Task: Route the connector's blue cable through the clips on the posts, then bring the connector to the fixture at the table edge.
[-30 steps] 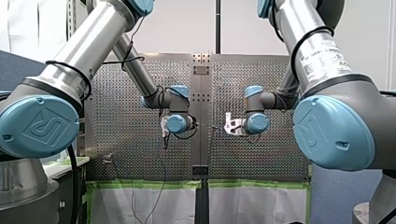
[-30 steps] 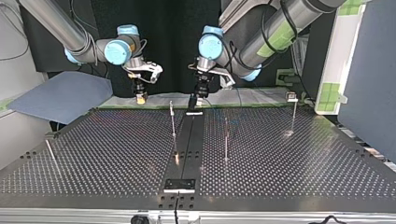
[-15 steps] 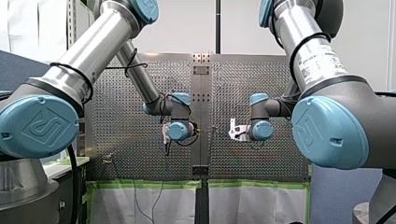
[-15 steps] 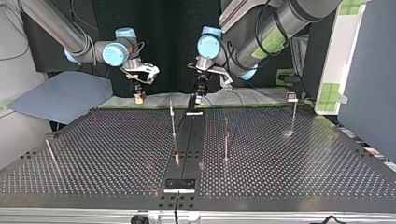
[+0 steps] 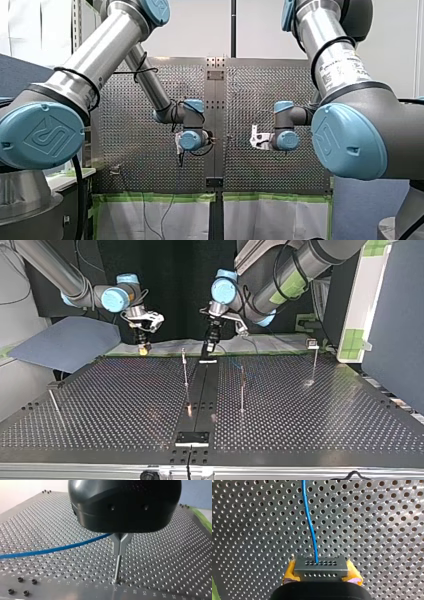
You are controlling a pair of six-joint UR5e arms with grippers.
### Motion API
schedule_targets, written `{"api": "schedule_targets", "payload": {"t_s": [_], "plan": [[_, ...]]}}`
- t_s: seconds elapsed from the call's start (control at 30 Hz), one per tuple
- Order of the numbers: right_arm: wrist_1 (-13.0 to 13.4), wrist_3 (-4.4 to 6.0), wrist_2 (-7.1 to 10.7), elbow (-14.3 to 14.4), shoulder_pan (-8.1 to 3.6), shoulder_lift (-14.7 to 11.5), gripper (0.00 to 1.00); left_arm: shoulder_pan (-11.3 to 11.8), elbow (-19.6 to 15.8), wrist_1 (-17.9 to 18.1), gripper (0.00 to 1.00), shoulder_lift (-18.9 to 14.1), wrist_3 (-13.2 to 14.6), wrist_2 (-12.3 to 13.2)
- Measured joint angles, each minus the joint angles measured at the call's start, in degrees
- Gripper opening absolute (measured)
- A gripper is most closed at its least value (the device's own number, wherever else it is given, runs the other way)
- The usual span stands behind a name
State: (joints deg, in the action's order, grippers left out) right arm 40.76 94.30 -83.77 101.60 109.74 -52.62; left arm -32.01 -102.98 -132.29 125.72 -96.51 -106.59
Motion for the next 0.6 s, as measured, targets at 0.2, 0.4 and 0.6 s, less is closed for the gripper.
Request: {"api": "schedule_targets", "payload": {"t_s": [0.2,0.4,0.6], "plan": [[0.4,0.25,0.91,0.0,-0.58,0.1,0.0,0.0,0.5,0.1,0.0,0.0,-0.8,1.0],[1.5,0.46,2.44,0.0,-0.86,0.2,0.0,0.2,0.9,1.2,0.0,0.2,-3.4,3.4],[2.7,0.25,4.03,0.1,-0.94,0.3,0.0,0.5,1.0,1.5,0.0,0.3,-5.2,4.2]]}}
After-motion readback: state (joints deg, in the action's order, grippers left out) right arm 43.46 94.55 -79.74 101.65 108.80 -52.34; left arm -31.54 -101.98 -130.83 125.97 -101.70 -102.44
